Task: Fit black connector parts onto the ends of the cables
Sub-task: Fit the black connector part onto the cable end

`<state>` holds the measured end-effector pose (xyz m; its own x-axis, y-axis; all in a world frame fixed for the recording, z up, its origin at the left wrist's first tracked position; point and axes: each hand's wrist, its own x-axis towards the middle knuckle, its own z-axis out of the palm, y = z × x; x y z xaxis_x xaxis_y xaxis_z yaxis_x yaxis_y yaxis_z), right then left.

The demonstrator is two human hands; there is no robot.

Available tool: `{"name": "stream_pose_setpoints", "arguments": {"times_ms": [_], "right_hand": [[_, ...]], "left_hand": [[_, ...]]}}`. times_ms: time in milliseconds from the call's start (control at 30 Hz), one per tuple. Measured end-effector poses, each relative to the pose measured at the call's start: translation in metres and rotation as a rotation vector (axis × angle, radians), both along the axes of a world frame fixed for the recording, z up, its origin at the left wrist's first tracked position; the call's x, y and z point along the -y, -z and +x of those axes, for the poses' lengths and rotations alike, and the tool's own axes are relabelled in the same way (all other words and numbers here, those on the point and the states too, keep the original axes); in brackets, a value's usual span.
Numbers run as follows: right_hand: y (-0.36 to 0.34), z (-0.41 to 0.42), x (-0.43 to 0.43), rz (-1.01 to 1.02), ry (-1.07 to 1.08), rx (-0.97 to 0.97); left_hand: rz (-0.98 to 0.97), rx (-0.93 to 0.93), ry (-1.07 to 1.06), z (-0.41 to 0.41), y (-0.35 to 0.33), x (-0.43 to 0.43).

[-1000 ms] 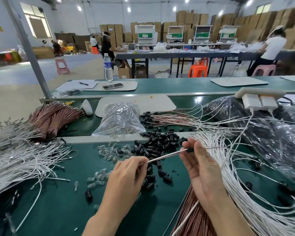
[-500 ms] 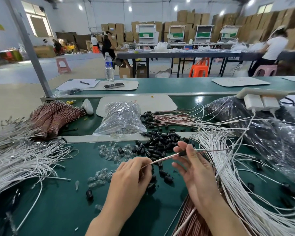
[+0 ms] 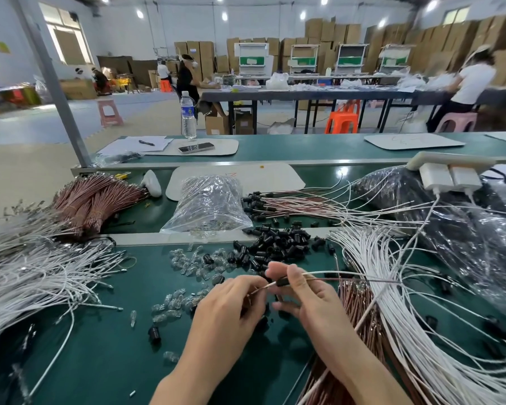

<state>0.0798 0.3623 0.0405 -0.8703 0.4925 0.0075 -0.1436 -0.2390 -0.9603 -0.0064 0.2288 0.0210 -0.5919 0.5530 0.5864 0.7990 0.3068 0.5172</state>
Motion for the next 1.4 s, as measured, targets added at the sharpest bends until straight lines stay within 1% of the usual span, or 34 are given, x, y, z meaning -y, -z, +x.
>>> {"name": "stream_pose_setpoints", "arguments": {"times_ms": [233, 333, 433, 567, 767, 867, 1067, 1167, 1267, 1400], "right_hand": [[-0.001, 0.002, -0.006, -0.102, 0.021, -0.052], [0.001, 0.001, -0.005, -0.188, -0.031, -0.053], [0.003, -0.001, -0.005, -0.255, -0.043, -0.067], [0.004, -0.002, -0.007, -0.308, -0.024, -0.047], [0.005, -0.003, -0.009, -0.346, 0.019, -0.073], [0.006, -0.003, -0.011, -0.326, 0.038, -0.069], [0.006, -0.002, -0.010, -0.176, 0.088, -0.035], [0.006, -0.001, -0.010, -0.160, 0.091, -0.034], [0.005, 0.000, -0.007, -0.134, 0.048, -0.038], [0.005, 0.000, -0.001, -0.079, -0.024, -0.011]], "left_hand": [[-0.013, 0.009, -0.003, -0.001, 0.000, 0.000], [0.023, 0.112, 0.014, -0.004, 0.002, 0.003], [0.046, 0.196, 0.074, -0.005, 0.006, 0.004], [0.070, 0.225, 0.139, -0.002, 0.007, 0.002], [0.164, 0.331, 0.178, -0.005, 0.006, 0.001], [0.174, 0.354, 0.173, -0.004, 0.006, 0.000], [0.161, 0.355, 0.164, -0.006, 0.007, 0.004], [0.165, 0.363, 0.153, -0.006, 0.006, 0.004], [0.167, 0.378, 0.165, -0.004, 0.006, 0.004], [0.158, 0.338, 0.183, -0.001, 0.006, -0.001]]}}
